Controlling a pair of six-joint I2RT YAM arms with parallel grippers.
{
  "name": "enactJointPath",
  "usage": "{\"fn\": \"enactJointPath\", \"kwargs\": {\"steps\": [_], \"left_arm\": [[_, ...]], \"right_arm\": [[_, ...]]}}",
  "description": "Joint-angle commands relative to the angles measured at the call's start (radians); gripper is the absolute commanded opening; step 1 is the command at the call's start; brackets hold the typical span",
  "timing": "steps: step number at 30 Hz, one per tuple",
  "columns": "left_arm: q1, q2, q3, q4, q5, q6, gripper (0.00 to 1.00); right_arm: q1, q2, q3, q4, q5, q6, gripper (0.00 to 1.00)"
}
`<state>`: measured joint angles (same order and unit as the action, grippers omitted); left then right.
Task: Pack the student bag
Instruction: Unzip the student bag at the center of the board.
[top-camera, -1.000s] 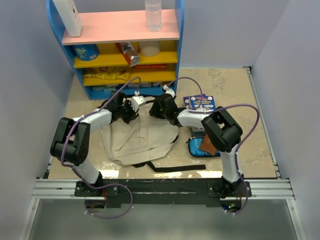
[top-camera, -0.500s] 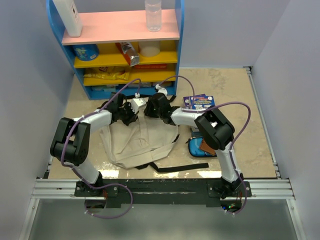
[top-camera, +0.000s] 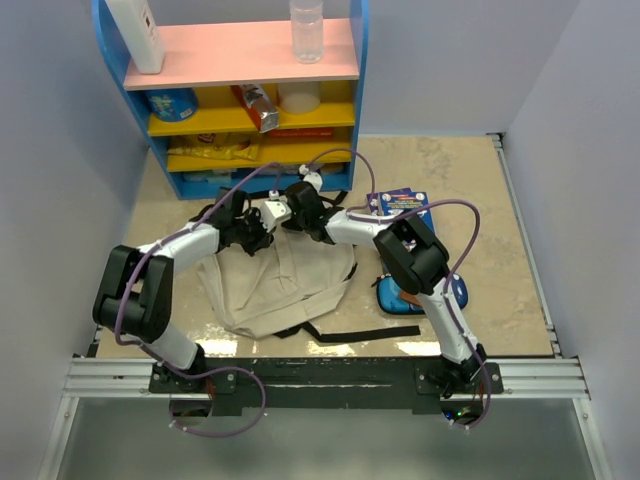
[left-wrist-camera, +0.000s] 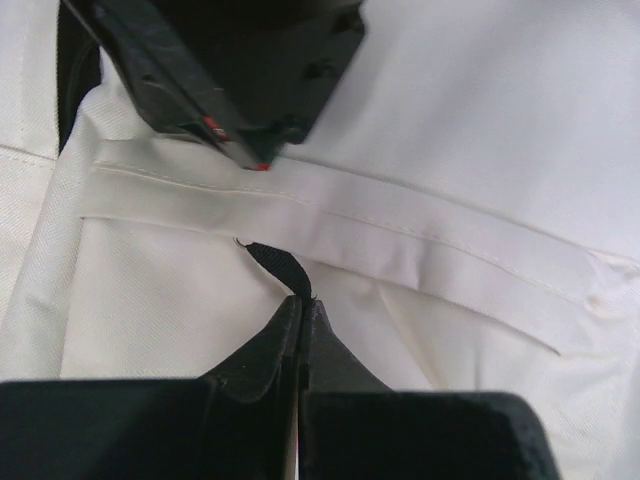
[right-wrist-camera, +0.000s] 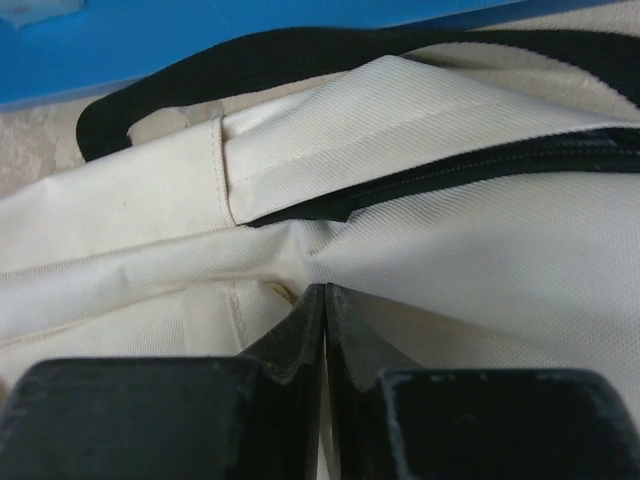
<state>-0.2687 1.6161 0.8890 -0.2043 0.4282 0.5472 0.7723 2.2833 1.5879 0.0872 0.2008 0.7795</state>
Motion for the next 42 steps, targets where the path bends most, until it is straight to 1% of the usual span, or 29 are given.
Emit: {"fn": "enactJointPath", "kwargs": {"steps": [1,5,11,16,20,21,25,26,27,28,29,30,31,32,33,35,36,38,42], "left_arm": [[-0.009,-0.107,-0.022,-0.139,0.083,0.056,0.0],[-0.015,-0.174,-0.028,-0.22,0.11,0.091,0.0],[-0.043,-0.199,-0.022,-0.38,0.138,0.17,0.0],[-0.086,-0.222,-0.018,-0.527,0.161,0.232,0.0],[-0.121,-0.257,0.001,-0.651,0.228,0.315,0.0],[-0.124,-0.262,0.007,-0.703,0.239,0.329,0.0],[-0.138,-0.289,0.031,-0.796,0.28,0.388,0.0],[-0.138,-0.295,0.031,-0.799,0.279,0.392,0.0],[-0.138,-0.297,0.03,-0.793,0.273,0.385,0.01],[-0.138,-0.298,0.021,-0.781,0.261,0.364,0.04],[-0.139,-0.298,0.016,-0.758,0.238,0.353,0.15],[-0.138,-0.3,0.004,-0.742,0.225,0.341,0.19],[-0.138,-0.303,-0.004,-0.727,0.213,0.318,0.22],[-0.135,-0.312,-0.012,-0.69,0.195,0.303,0.25],[-0.133,-0.317,-0.019,-0.669,0.187,0.286,0.25],[-0.116,-0.329,-0.027,-0.62,0.184,0.255,0.24],[-0.107,-0.331,-0.03,-0.609,0.187,0.247,0.23],[-0.093,-0.332,-0.033,-0.578,0.184,0.226,0.22],[-0.087,-0.331,-0.045,-0.558,0.181,0.214,0.2]], "right_arm": [[-0.01,0.083,0.04,-0.174,0.121,0.055,0.06],[-0.013,0.099,0.052,-0.208,0.137,0.089,0.04],[-0.015,0.097,0.084,-0.259,0.187,0.119,0.01],[-0.027,0.088,0.095,-0.296,0.216,0.13,0.0],[-0.042,0.084,0.086,-0.305,0.215,0.135,0.0],[-0.05,0.081,0.083,-0.305,0.215,0.136,0.0],[-0.059,0.065,0.069,-0.3,0.21,0.136,0.0],[-0.059,0.059,0.06,-0.302,0.206,0.136,0.02],[-0.061,0.048,0.054,-0.297,0.2,0.132,0.07],[-0.059,0.024,0.043,-0.285,0.189,0.123,0.26],[-0.057,0.006,0.014,-0.259,0.18,0.113,0.35],[-0.054,-0.013,-0.006,-0.245,0.169,0.093,0.42],[-0.053,-0.06,-0.029,-0.235,0.161,0.087,0.51],[-0.05,-0.088,-0.089,-0.198,0.14,0.078,0.55],[-0.044,-0.114,-0.124,-0.169,0.126,0.06,0.57],[-0.034,-0.197,-0.233,-0.097,0.094,0.041,0.58],[-0.018,-0.223,-0.264,-0.092,0.085,0.02,0.58],[0.008,-0.266,-0.32,-0.058,0.089,-0.005,0.57],[0.091,-0.306,-0.358,-0.047,0.117,-0.06,0.57]]}}
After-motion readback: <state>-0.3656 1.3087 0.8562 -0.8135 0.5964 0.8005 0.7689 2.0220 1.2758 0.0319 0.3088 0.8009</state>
